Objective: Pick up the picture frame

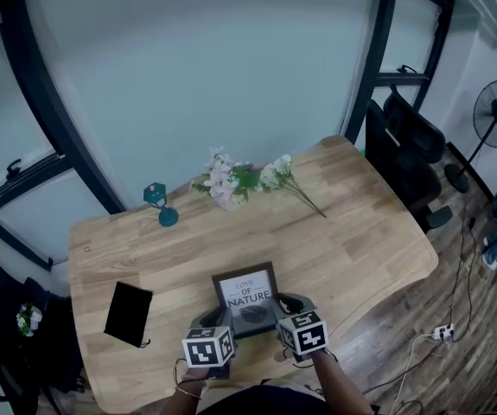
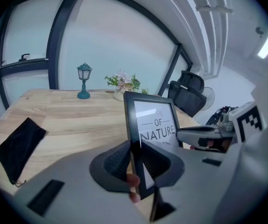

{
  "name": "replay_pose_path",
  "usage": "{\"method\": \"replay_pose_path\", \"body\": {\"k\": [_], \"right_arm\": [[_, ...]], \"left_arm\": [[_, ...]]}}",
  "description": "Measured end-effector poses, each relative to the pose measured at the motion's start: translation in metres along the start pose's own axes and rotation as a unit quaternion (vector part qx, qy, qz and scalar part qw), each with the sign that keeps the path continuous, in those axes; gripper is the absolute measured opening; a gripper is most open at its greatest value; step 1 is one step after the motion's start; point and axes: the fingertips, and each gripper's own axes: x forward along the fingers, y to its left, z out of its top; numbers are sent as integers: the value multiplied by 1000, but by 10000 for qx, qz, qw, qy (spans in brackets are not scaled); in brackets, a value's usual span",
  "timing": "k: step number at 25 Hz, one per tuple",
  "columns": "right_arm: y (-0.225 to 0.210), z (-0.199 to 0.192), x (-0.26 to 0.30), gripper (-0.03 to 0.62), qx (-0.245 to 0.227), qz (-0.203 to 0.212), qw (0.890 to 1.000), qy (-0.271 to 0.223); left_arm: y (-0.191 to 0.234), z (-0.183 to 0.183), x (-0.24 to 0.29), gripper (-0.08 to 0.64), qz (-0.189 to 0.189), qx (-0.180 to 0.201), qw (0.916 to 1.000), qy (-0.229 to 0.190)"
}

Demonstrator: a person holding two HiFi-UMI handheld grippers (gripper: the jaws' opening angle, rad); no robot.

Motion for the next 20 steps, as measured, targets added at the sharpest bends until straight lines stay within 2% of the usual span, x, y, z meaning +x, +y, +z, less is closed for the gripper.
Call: {"method": "replay_pose_path", "body": {"k": [10, 20], "right_arm": [[8, 6, -28, 69, 42, 30, 9997, -242], [13, 4, -57, 69, 30, 60, 9990, -435]], "left_arm": [[-16, 0, -21, 64, -113, -2, 9997, -207], [-32, 1, -50, 63, -50, 57, 9989, -456]]}}
